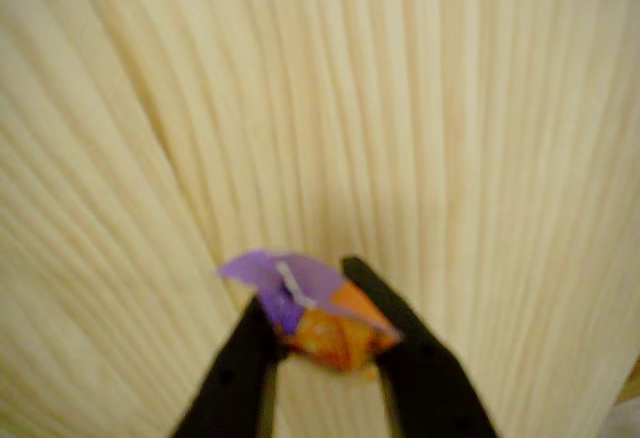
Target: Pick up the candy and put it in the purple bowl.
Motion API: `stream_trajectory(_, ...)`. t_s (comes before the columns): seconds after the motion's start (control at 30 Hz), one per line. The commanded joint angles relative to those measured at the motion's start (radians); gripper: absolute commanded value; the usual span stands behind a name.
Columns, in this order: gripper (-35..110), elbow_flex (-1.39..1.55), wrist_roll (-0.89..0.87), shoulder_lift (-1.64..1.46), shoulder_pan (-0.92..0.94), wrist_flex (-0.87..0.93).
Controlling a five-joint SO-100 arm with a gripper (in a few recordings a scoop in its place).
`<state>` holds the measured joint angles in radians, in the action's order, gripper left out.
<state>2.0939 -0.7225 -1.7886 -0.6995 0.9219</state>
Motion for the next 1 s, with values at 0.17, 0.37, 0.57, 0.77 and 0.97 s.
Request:
stream_trajectory(0.17,5,-0.176,0.052,-0.149,-0.043,0.011)
stream_trajectory(0.37,5,-0.287,0.115,-0.121,-0.071,0.011)
stream_trajectory(0.57,5,-0.456,0.166,-0.038,-0.104,0.041)
stream_trajectory(0.77,5,-0.687,0.192,0.118,-0.147,0.101)
stream_trajectory(0.97,5,-0.943,0.199,0.293,-0.195,0.166)
